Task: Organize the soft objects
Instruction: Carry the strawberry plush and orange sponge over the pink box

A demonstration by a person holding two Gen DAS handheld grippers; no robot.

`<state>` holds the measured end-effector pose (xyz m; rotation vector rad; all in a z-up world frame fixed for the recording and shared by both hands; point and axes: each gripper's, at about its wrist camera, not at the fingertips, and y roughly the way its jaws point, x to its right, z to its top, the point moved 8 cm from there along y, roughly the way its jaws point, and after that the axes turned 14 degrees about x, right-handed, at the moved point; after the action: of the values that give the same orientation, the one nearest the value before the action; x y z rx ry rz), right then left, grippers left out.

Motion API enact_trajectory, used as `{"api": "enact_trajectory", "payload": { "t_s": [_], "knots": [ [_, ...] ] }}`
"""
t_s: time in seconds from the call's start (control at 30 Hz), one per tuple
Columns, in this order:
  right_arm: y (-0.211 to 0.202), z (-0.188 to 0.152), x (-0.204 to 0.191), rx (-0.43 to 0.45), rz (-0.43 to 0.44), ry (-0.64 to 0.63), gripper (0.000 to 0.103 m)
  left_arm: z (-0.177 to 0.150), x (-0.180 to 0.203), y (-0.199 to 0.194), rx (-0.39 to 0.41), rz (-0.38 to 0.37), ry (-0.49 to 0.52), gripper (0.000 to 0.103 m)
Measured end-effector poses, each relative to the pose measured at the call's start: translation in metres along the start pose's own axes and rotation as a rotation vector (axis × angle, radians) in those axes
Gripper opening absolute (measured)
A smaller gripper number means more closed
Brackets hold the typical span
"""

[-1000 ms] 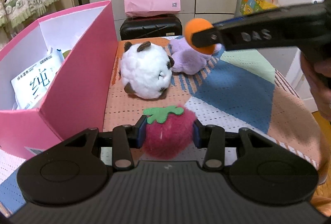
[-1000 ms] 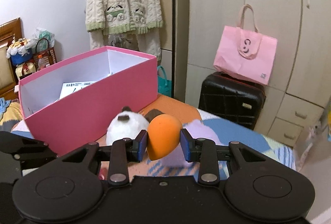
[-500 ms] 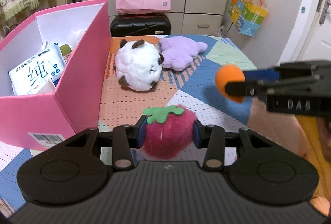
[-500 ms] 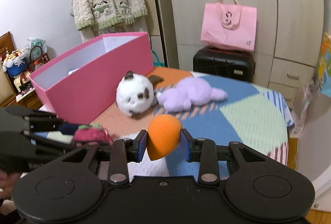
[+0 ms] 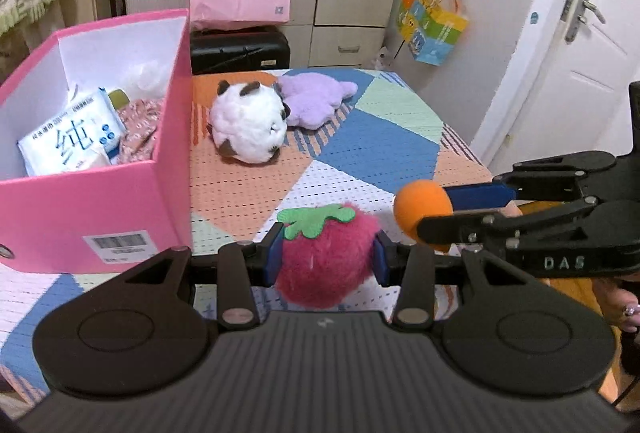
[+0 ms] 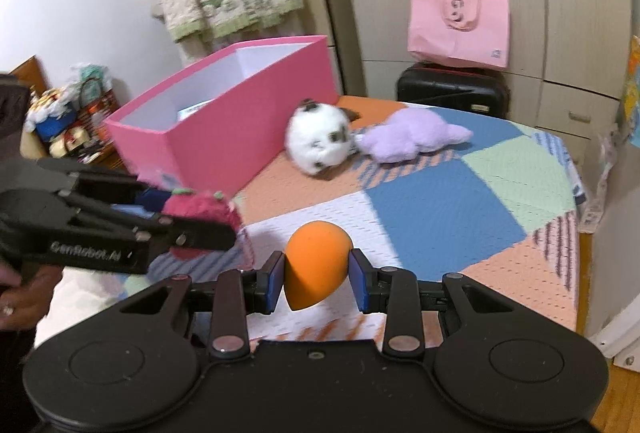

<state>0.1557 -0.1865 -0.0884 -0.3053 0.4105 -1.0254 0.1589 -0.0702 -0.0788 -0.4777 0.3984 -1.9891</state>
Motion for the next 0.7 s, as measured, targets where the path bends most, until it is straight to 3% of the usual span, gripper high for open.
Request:
{"api": "enact_trajectory", "payload": {
  "t_s": [0.37, 0.7],
  "knots": [
    [-0.006, 0.029, -0.055, 0.006, 0.046, -0.038, 0.04, 0.023, -0.026, -0.05, 0.03, -0.069, 0.023, 0.042],
    [0.002, 0.056, -0.11, 0.039, 0.124, -0.11, 0.04, 0.042, -0.07, -0.086, 0.076, -0.066, 0.044, 0.042]
  ]
}}
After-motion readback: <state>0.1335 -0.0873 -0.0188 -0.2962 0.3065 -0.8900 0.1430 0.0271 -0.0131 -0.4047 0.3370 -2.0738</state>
